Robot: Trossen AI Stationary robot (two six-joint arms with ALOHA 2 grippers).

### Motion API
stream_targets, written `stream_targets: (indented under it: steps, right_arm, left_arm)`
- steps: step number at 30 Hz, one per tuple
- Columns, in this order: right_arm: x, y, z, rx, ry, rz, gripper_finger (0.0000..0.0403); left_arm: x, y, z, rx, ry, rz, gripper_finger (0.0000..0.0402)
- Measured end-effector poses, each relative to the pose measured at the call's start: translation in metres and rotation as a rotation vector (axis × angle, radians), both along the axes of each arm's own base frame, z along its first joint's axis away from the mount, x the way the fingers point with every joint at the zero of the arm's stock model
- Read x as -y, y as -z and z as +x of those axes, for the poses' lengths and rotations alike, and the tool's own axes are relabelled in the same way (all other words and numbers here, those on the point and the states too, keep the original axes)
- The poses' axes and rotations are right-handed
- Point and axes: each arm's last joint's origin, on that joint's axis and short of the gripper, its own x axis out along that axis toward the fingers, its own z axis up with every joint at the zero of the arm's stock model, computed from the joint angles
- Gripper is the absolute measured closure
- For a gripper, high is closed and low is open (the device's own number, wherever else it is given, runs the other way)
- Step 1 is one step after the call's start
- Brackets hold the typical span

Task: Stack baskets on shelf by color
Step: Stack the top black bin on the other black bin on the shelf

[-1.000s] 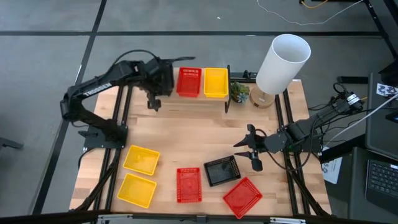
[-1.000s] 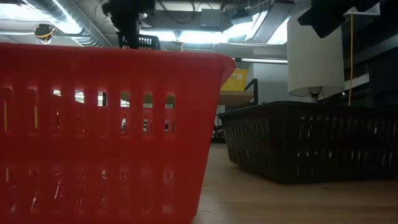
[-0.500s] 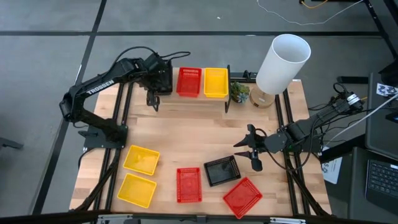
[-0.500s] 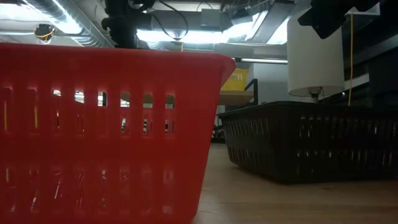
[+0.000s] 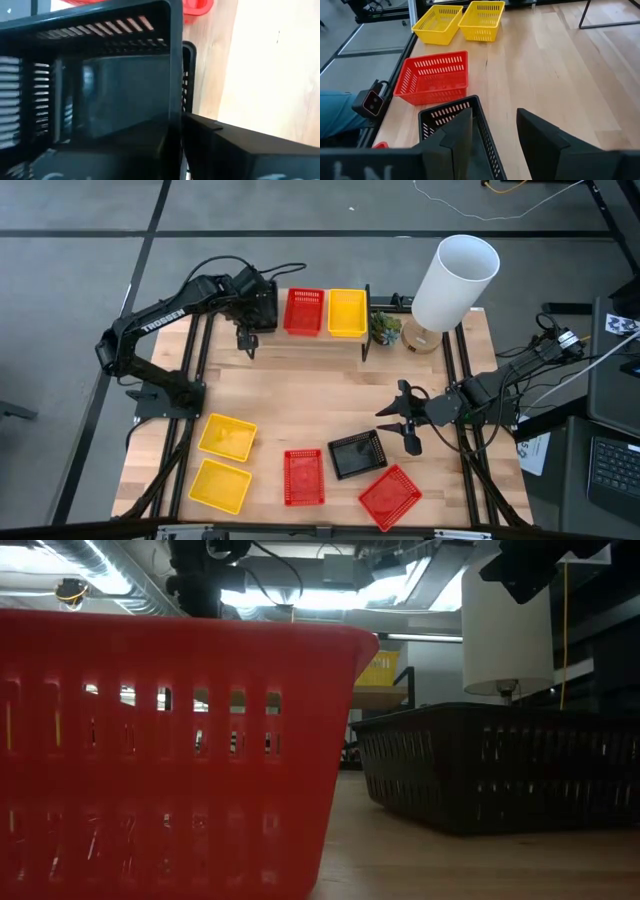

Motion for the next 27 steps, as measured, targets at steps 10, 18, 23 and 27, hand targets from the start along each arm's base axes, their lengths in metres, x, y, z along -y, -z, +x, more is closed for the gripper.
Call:
stream_targets:
  steps: [10, 18, 23, 27]
  right_arm:
    - [0.0, 0.0, 0.0, -0.002, 0.01, 0.017, 0.0249]
    - [0.0, 0.0, 0.0, -0.005, 0.001, 0.019, 0.0249]
    - [0.0, 0.0, 0.0, -0.005, 0.001, 0.02, 0.0249]
    - [0.0, 0.0, 0.0, -0.006, 0.001, 0.02, 0.0249]
  left_arm:
    - [0.001, 0.0, 0.0, -0.005, 0.016, 0.002, 0.0313]
    - [0.007, 0.0, 0.004, -0.012, 0.038, 0.013, 0.0308]
    - [0.015, -0.014, 0.009, -0.022, 0.043, 0.1, 0.0307]
    - [0.024, -0.035, 0.014, 0.007, 0.049, 0.192, 0.0307]
